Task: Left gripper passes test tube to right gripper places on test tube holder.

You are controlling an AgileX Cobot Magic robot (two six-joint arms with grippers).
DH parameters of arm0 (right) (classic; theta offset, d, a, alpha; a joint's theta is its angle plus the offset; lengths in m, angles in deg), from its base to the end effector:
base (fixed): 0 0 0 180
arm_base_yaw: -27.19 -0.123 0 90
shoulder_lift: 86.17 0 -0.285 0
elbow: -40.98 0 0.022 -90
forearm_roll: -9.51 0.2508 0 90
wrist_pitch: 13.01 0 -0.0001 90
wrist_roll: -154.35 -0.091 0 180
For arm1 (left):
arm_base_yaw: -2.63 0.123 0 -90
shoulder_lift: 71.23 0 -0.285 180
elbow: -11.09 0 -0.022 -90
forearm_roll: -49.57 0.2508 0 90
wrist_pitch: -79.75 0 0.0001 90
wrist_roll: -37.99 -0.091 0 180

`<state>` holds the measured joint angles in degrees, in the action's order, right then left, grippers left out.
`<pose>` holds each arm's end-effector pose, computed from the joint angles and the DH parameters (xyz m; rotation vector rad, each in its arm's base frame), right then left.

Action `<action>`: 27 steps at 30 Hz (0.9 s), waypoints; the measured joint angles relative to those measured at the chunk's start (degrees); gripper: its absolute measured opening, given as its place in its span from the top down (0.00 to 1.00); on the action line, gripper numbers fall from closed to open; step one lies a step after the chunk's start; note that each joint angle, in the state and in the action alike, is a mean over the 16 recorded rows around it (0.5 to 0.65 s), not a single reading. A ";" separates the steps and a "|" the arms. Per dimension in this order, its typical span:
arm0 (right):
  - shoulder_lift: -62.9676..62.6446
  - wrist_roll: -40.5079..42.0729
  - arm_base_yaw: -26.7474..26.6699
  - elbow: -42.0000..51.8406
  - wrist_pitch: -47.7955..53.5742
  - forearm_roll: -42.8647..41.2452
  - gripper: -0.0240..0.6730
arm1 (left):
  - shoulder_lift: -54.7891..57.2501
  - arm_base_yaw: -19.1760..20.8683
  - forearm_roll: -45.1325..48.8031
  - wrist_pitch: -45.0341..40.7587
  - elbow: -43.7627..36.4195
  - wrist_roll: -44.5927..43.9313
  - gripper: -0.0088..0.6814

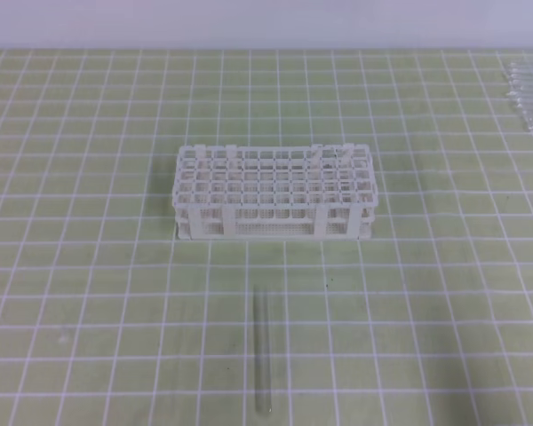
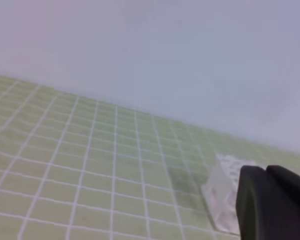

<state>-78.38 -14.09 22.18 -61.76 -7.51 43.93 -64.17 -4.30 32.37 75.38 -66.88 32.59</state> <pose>0.0558 0.0099 0.2058 0.2007 1.5665 0.4228 0.0554 -0.0088 0.2028 -0.0479 1.5627 -0.2747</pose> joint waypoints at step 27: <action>0.46 5.71 0.00 -1.19 -2.66 15.36 0.99 | 0.38 0.00 -9.88 1.25 0.79 0.26 0.99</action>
<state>-77.93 -8.38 22.18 -62.95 -10.17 59.30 -63.79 -4.30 22.49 76.63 -66.10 32.85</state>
